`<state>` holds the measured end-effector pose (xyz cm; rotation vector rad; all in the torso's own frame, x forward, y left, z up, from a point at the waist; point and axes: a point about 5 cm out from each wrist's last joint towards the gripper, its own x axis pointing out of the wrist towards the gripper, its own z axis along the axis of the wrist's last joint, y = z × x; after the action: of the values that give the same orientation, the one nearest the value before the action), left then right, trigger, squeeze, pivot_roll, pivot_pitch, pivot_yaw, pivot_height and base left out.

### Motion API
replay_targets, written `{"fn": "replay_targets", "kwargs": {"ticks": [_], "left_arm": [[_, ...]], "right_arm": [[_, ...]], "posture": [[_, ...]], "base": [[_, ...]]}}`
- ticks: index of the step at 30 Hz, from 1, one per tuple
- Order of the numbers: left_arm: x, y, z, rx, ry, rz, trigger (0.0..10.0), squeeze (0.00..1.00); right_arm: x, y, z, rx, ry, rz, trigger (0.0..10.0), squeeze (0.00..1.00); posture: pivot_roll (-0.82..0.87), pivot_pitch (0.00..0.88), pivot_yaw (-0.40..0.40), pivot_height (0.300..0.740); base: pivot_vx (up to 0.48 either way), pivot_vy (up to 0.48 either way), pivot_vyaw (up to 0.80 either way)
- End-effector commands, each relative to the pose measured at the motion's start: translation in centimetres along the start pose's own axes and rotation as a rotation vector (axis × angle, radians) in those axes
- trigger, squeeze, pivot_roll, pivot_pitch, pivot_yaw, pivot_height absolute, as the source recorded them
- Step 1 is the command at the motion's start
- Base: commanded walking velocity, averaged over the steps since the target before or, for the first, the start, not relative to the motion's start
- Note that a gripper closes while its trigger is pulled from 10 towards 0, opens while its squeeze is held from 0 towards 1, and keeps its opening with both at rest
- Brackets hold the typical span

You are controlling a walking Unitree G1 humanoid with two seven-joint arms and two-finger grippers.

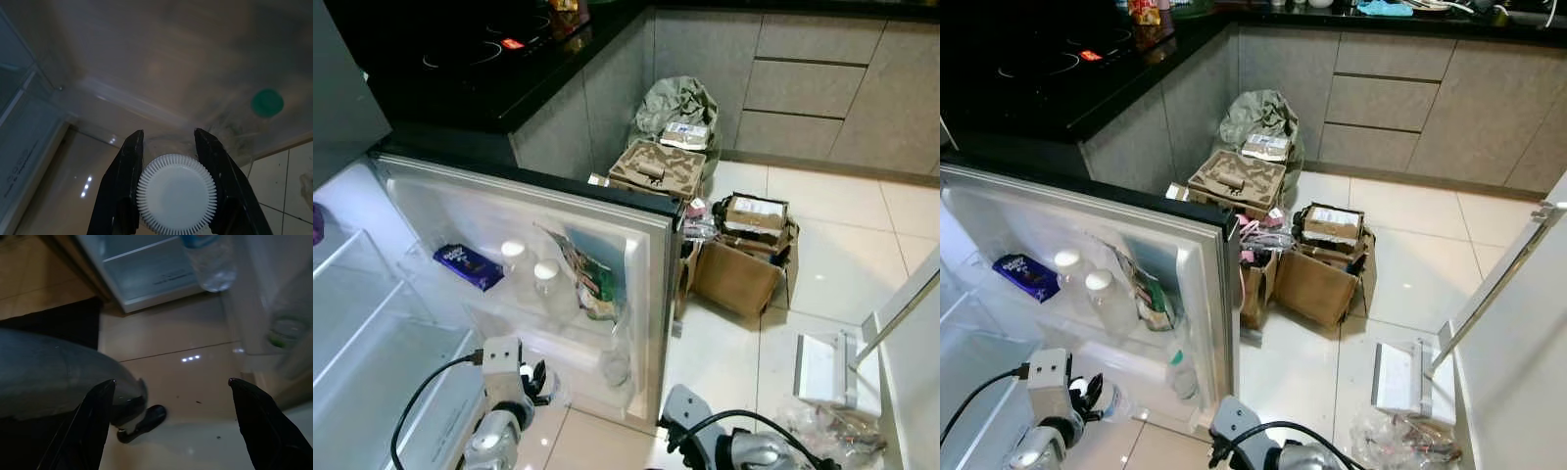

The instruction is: Restocking fridge

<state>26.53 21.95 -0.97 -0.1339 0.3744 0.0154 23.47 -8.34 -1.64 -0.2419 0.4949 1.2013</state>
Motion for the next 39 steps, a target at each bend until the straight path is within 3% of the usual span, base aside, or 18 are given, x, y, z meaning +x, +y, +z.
{"fn": "replay_targets", "kwargs": {"ticks": [1, 20, 26, 39], "left_arm": [[-0.3, 0.9, 0.2, 0.006, -0.013, 0.028, 10.0, 0.00], [0.3, 0.8, 1.7, -0.009, -0.088, 0.020, 10.0, 0.00], [0.7, 0.5, 2.7, -0.011, -0.129, 0.003, 10.0, 0.00], [1.7, -0.5, 6.0, 0.005, -0.259, -0.066, 10.0, 0.00]], "right_arm": [[0.1, 0.3, -0.1, 0.012, -0.003, 0.016, 10.0, 0.00], [0.0, 1.2, 1.2, -0.014, -0.055, 0.125, 10.0, 0.00], [0.0, 1.4, 1.5, -0.022, -0.068, 0.159, 10.0, 0.00], [-0.4, 1.2, 2.7, -0.018, -0.110, 0.171, 10.0, 0.00]], "posture": [[-0.10, 0.104, 0.040, 0.655], [-0.10, 0.110, 0.039, 0.630], [-0.10, 0.110, 0.039, 0.605], [-0.09, 0.121, 0.037, 0.605]], "base": [[0.000, 0.000, 0.00], [0.000, 0.000, 0.00], [0.000, 0.000, 0.00], [0.000, 0.000, 0.00]]}}
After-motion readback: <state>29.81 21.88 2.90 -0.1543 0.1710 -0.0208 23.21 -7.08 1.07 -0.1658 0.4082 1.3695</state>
